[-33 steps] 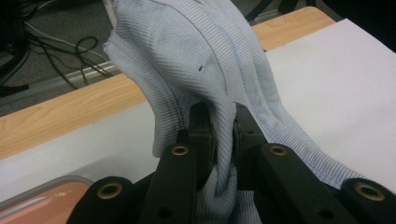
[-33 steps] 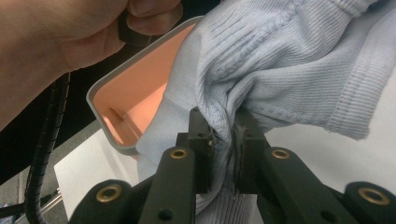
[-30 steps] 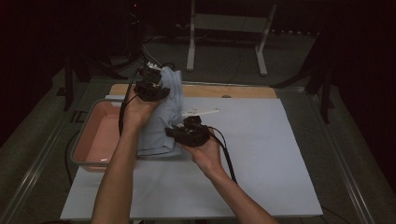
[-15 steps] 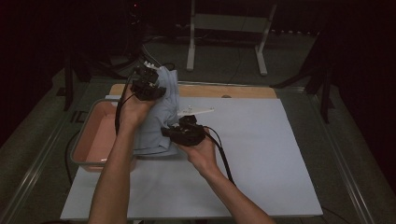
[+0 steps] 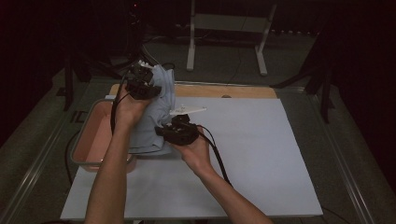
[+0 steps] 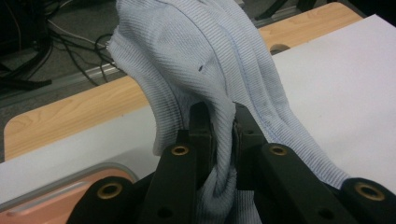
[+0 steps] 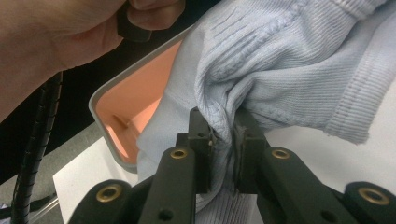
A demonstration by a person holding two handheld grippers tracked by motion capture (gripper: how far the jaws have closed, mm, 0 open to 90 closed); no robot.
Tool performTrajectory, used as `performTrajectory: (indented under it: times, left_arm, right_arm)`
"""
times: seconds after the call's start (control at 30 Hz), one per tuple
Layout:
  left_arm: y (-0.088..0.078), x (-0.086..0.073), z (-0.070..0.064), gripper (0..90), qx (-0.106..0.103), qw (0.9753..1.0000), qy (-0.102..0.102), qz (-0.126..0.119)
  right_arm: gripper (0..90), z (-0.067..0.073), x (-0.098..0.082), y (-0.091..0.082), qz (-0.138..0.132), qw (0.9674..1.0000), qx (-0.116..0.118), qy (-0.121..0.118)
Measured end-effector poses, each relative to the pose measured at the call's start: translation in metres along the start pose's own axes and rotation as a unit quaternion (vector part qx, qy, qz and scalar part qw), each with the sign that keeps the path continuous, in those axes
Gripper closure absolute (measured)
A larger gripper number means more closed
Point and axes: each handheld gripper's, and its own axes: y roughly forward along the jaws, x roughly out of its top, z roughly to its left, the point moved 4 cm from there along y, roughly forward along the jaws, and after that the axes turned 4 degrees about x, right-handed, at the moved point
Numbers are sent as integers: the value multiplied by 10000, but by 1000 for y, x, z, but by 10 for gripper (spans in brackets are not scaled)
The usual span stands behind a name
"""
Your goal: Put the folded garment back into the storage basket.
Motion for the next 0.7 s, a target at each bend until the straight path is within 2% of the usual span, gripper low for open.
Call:
performTrajectory:
  times: [0.4, 0.7]
  left_arm:
    - [-1, -5, 8, 827, 81, 9999, -60, -30]
    - [-1, -9, 14, 827, 121, 9999, -96, -10]
  right_arm:
    - [808, 5, 2, 11, -35, 10000, 46, -5]
    - [808, 10, 3, 19, -62, 9999, 116, 110]
